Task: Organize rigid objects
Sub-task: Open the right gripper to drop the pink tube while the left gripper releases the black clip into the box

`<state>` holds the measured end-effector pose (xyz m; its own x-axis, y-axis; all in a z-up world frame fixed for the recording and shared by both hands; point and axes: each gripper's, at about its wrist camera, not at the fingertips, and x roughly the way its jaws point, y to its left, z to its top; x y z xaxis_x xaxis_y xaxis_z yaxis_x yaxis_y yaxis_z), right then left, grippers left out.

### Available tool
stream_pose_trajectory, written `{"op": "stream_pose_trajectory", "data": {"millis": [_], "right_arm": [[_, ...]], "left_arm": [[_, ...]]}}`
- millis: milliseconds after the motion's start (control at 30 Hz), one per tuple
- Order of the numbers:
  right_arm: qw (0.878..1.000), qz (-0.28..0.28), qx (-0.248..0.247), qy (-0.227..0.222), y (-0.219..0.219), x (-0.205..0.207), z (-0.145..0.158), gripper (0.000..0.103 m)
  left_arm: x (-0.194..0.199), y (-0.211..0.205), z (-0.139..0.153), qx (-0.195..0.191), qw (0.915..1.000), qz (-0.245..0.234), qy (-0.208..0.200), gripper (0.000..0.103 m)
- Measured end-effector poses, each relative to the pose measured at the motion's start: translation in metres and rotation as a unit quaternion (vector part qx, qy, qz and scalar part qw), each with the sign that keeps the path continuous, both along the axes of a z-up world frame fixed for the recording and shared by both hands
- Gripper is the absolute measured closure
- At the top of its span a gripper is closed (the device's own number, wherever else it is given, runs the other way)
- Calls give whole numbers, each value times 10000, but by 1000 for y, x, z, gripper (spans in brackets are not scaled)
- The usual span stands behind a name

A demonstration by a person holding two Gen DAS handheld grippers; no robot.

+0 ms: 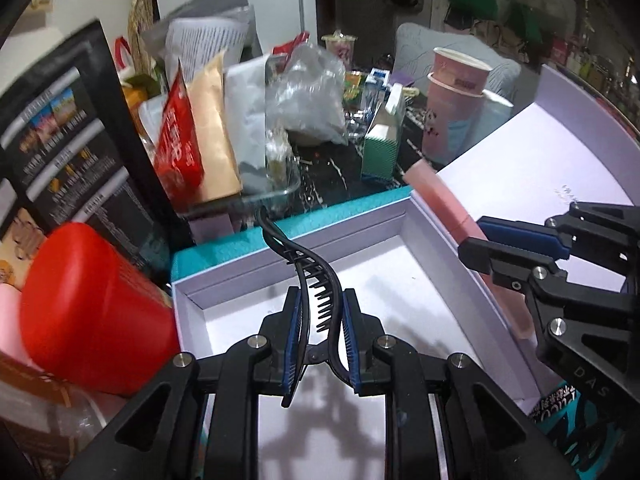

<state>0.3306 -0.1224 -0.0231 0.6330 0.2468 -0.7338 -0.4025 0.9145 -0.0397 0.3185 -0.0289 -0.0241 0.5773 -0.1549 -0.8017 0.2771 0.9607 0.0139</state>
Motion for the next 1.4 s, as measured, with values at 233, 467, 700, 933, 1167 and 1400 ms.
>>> {"op": "stream_pose_trajectory", "data": {"millis": [233,467,700,933,1167,1400], "right_arm": [[9998,-13,-47,213,-4,9,-16,89],[9997,-26,-41,255,-6,12,-23,89],[9997,-31,-33,246,-6,13,-23,89],[9997,-145,-13,209,-7,10,-19,86],[9993,-347,58,86,-15,9,-9,83],[9987,-497,87,-37,-21,1,2,79]], "left_arm": [[18,-2,-22,-85,9992,89,369,83],[25,-5,-38,-41,9983,183,549,83],[32,-4,-47,-72,9966,270,772,83],[32,0,-49,132,9951,491,849,83],[23,1,-39,171,9958,487,760,82],[11,0,-22,210,9967,522,589,82]]}}
